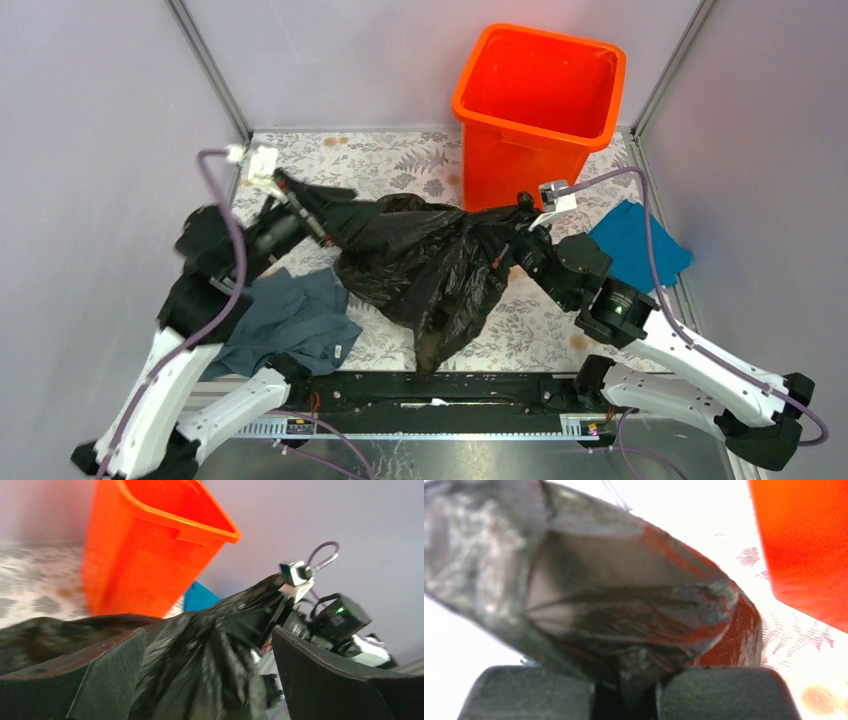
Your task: Put the trash bags into the trash bin
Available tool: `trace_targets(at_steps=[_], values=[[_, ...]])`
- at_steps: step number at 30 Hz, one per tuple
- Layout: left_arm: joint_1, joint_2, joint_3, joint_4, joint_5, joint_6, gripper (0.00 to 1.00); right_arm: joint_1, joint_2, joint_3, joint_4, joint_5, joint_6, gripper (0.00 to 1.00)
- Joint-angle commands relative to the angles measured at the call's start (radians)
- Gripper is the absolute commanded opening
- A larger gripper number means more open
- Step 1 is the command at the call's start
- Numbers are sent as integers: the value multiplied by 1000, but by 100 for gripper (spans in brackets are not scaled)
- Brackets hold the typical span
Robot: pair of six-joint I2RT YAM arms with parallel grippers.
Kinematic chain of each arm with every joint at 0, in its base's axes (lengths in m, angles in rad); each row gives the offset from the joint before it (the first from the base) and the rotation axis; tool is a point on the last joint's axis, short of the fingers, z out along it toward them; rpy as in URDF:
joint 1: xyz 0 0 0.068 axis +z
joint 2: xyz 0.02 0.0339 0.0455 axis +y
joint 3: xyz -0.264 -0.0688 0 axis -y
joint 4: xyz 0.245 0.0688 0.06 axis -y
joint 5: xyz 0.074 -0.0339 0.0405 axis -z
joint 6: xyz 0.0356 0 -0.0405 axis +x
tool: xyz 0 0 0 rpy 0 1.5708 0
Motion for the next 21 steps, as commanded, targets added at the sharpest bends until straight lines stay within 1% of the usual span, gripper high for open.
trace_targets(at_steps=[1,3,5,7,9,11,13,14,16,17,19,20,21], values=[[0,-118,-93,-227,-189,217,99,-4,-25,110,-139,217,30,0],[-1,-148,-128,-247,-197,237,99,-4,23,206,-126,232,25,0],[0,-173,-156,-247,-182,244,99,-4,84,310,-104,199,-9,0],[-1,-199,-176,-248,-163,242,99,-4,142,414,-134,184,-26,0],[0,-228,-212,-252,-166,205,99,-3,169,474,-163,185,-14,0],[-1,-266,-282,-237,-188,125,99,-5,157,483,-161,204,49,0],[-1,-322,-398,-157,-162,27,99,-4,130,461,-131,213,128,0],[-1,-346,-494,-91,-124,-24,98,-3,117,446,-110,216,173,0],[-1,-387,-632,66,-43,-114,96,-4,102,432,-65,204,209,0],[-1,-401,-696,139,-25,-162,94,-3,102,437,-46,183,205,0],[0,-424,-825,271,-32,-281,81,-4,113,469,-38,127,181,0],[-1,-429,-886,337,-39,-356,77,-3,121,497,-46,92,177,0],[0,-427,-959,446,-26,-424,77,-3,126,513,-60,70,179,0]])
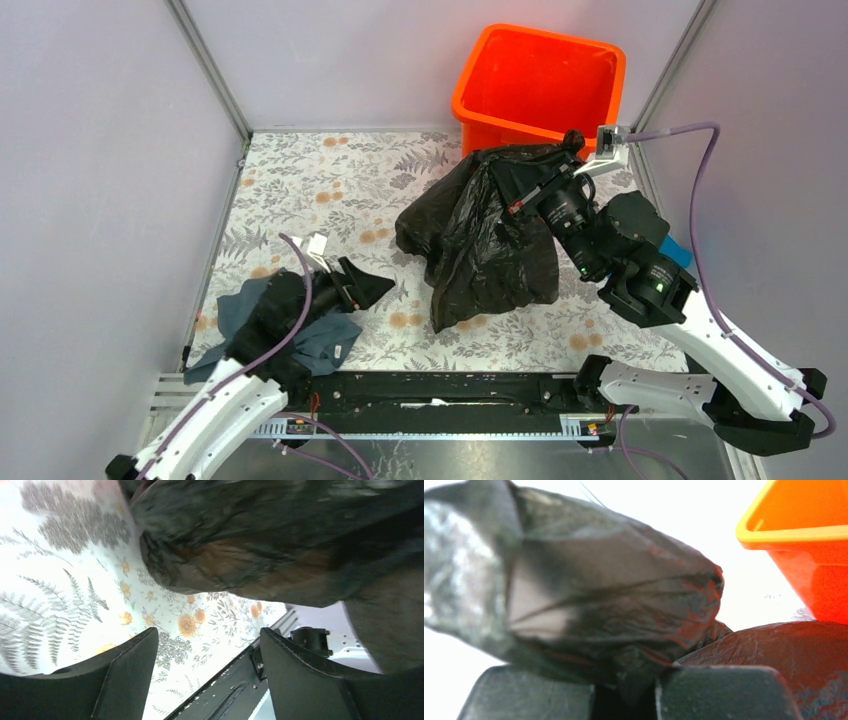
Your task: Put the trash bags into the trash bin
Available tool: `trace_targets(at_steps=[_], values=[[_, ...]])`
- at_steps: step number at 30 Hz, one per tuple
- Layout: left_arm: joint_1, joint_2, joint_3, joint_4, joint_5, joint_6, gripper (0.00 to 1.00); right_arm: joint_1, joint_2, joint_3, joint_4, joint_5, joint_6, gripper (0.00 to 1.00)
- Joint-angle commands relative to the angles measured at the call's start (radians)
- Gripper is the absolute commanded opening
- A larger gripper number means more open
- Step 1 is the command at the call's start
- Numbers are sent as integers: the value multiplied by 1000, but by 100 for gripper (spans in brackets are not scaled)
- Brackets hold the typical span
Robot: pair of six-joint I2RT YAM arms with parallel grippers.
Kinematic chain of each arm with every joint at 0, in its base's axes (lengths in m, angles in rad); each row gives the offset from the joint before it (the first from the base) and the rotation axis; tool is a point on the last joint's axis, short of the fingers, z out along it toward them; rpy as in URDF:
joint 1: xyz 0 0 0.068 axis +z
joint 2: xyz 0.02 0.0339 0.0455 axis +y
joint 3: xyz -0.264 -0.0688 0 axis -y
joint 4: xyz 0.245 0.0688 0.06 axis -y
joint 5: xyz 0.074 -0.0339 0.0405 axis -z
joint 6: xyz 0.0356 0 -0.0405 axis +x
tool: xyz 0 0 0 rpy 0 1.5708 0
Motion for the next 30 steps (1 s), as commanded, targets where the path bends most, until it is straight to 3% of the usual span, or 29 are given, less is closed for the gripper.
trace_targets(at_steps=[1,3,5,11,15,21,27,30], values=[[0,-6,-238,504,71,-345,80,-1,17,83,48,-101,32,0],[-1,40,-324,711,93,-438,92,-2,11,86,54,-138,37,0],[-1,108,-356,849,117,-472,97,-1,-1,84,60,-155,45,0],[-15,309,-351,1178,224,-492,99,-2,-40,82,69,-164,53,0],[-81,394,-300,1257,258,-443,99,-1,-54,86,106,-181,60,0],[-122,446,-258,1203,179,-382,99,-1,-50,111,117,-220,66,0],[-122,547,-227,1375,147,-454,92,-1,-72,89,103,-239,87,0],[-122,617,-174,1433,159,-473,74,-1,-100,60,102,-240,101,0]])
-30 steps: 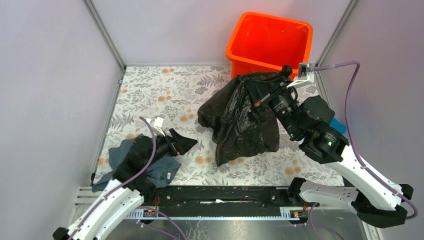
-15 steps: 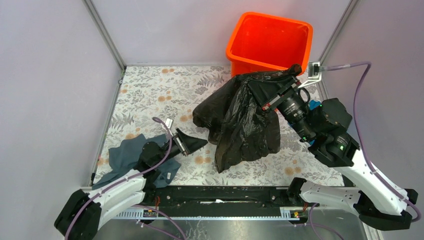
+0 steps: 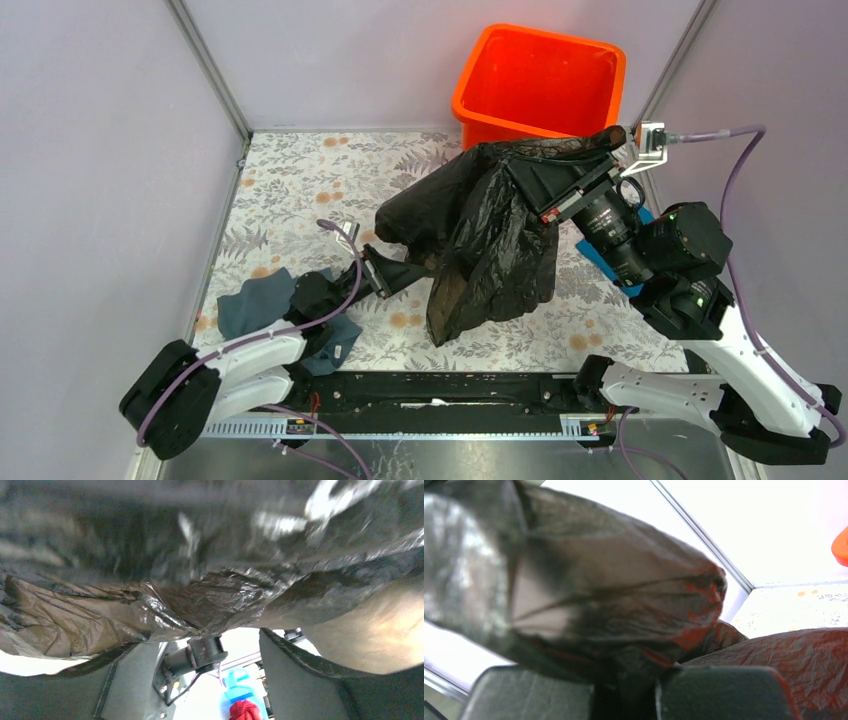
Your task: Put the trash bags into the trash bin
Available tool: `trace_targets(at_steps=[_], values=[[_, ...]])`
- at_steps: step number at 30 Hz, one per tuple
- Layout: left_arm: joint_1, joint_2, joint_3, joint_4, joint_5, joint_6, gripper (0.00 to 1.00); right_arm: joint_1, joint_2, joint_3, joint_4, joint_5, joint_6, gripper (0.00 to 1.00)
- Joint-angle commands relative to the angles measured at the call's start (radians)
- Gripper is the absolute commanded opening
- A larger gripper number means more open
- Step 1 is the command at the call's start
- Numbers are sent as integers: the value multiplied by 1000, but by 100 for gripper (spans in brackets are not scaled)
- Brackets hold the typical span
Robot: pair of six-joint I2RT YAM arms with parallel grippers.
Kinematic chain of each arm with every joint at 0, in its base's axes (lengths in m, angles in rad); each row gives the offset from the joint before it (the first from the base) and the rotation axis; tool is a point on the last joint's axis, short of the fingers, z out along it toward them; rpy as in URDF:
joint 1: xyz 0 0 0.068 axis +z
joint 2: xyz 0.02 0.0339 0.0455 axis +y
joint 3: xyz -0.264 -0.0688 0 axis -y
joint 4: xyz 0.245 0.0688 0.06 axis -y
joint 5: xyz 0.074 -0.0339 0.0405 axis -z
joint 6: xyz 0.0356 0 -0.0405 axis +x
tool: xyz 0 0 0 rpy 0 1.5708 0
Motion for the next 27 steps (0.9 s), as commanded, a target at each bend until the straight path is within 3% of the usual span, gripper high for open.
trace_targets(at_steps=[1,6,13,21,27], values=[[-1,83,111,212,1,-33,67,-2,-50,-22,34,-25,27,0],[13,137,205,275,16,-54,39,-2,-103,-34,0,-44,15,0],[13,126,421,56,59,45,1,-2,-169,-39,-32,-13,-73,0],[11,176,887,-325,97,339,0,-2,-94,119,-31,-4,-287,0],[10,423,1292,-314,104,396,0,-2,12,289,9,14,-470,0]])
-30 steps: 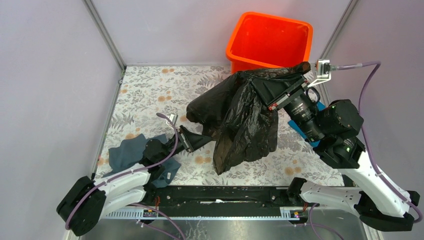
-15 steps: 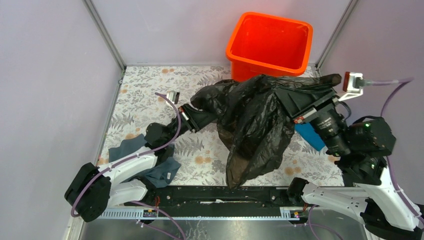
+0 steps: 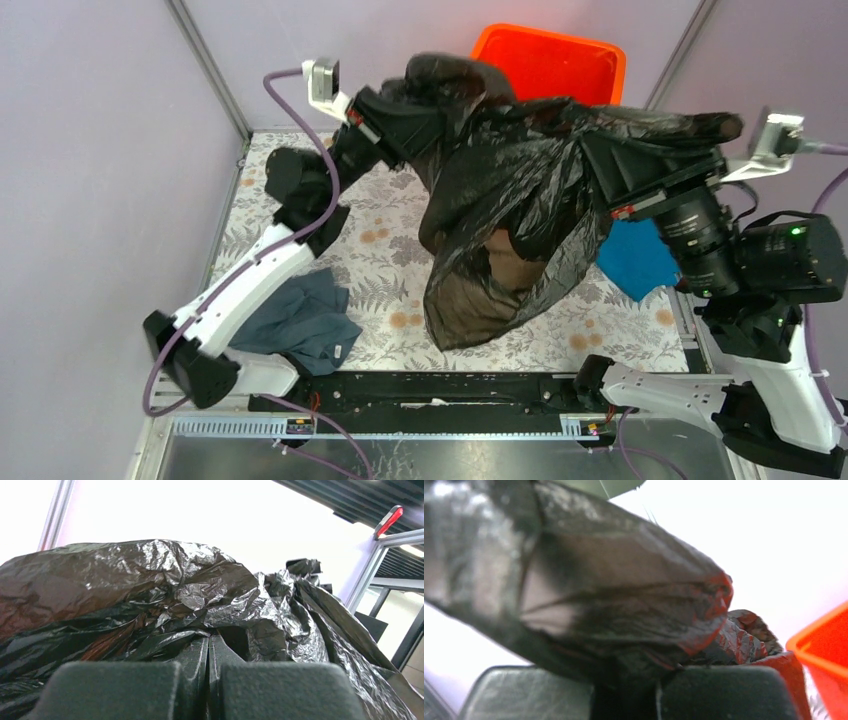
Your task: Put the trash bags into the trash bin
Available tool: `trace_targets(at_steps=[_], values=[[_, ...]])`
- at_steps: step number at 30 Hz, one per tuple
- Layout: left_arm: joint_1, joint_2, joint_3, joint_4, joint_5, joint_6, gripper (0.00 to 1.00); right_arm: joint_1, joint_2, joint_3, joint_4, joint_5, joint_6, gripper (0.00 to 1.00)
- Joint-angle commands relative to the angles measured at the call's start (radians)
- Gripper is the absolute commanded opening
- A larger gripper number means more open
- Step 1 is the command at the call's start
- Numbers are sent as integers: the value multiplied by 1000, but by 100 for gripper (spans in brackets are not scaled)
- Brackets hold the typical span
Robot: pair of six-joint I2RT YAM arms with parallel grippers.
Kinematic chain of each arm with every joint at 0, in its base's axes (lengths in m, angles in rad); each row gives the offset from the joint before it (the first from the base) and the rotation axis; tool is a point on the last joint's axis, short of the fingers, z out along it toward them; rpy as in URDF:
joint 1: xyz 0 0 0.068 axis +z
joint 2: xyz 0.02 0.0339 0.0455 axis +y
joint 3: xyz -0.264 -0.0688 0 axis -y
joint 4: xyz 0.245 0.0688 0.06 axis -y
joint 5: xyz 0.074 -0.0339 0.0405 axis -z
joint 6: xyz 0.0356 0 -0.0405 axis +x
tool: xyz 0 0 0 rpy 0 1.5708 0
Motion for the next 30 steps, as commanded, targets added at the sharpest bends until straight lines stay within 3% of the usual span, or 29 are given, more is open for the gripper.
trace_targets(at_steps=[1,8,12,14,16,18,23,30], values=[[-2,167,217,15,15,76,0,-3,71,126,91,44,-220,0],[-43,564,696,80,-30,35,0,-1,117,204,196,196,-476,0],[-110,856,1130,-58,-91,101,0,-1,96,164,271,242,-581,0],[-133,955,1270,-99,-156,151,0,-2,95,137,298,283,-645,0],[-138,986,1271,-95,-239,186,0,-1,100,109,336,339,-713,0],[-135,973,1180,-59,-310,202,0,-1,113,88,368,388,-777,0],[-124,1001,1119,-126,-378,176,2,-2,223,98,454,484,-947,0],[-63,880,970,-250,-384,122,45,-42,523,380,446,541,-1127,0]])
